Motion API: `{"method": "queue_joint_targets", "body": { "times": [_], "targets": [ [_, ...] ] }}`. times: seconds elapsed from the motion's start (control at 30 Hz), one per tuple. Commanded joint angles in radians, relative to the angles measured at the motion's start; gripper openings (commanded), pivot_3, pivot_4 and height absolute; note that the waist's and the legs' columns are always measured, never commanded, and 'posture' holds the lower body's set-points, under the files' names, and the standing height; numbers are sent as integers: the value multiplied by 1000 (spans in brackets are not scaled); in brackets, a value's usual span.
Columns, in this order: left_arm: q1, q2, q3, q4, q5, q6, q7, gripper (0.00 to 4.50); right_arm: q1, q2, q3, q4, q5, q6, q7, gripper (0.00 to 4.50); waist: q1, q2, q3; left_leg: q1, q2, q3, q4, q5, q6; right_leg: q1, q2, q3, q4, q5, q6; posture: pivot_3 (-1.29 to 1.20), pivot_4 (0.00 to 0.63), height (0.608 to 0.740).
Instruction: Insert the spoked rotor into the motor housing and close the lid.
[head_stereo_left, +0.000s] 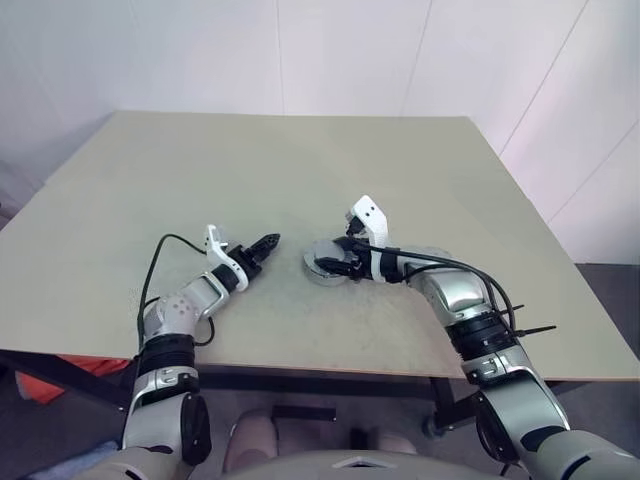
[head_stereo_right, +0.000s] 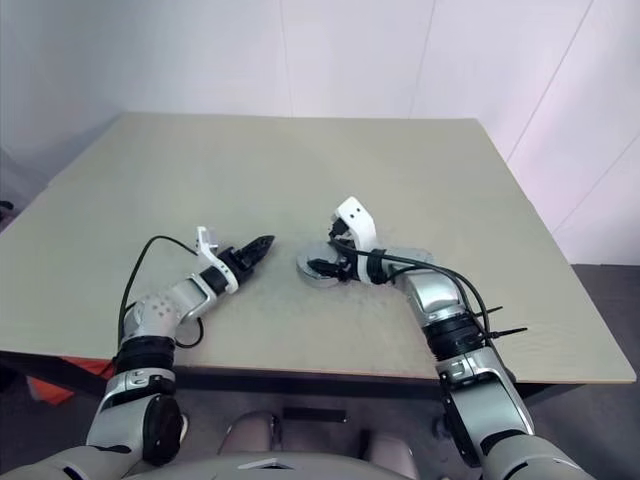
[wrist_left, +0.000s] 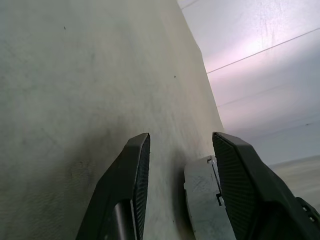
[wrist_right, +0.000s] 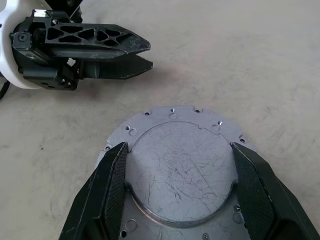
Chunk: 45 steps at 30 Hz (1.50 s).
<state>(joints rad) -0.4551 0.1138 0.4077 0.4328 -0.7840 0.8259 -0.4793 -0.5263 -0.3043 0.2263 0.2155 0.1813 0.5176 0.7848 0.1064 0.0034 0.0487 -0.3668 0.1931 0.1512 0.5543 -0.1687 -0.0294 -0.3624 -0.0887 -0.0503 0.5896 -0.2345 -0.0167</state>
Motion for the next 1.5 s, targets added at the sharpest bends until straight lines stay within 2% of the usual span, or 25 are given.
{"method": "queue_joint_targets", "body": {
  "times": [0.03,0.47,0.67,1.07,1.5],
  "targets": [
    [-11,3,3,-27,-14,-6,-6,2110,7,-17,13,-34,-47,-63,-20,3095,-1,0,0,0,0,0,0,0,0,0,0,0,0,0,0,0,0,740],
    [-13,4,0,-14,-8,-16,-11,2110,-8,33,-30,-59,4,-45,-34,3095,-10,0,1,-2,0,1,0,0,0,-2,0,0,0,0,0,0,0,740],
    [-11,3,-1,-17,-7,-15,-9,2110,-4,47,-50,-139,64,-21,3,3095,-10,0,3,-4,0,0,0,0,1,-4,0,0,0,0,0,0,0,740],
    [-7,-1,-2,-25,-9,-14,-6,2110,5,-5,20,-56,-56,-63,-20,3095,-9,0,3,-6,0,1,3,-1,1,-5,0,-1,0,0,0,0,0,740],
    [-5,2,1,-24,-9,-16,-7,2110,4,-11,28,-8,-80,-86,-12,3095,-8,0,3,-5,0,1,8,-1,2,-1,0,-1,3,0,-1,0,0,740]
  ]
}}
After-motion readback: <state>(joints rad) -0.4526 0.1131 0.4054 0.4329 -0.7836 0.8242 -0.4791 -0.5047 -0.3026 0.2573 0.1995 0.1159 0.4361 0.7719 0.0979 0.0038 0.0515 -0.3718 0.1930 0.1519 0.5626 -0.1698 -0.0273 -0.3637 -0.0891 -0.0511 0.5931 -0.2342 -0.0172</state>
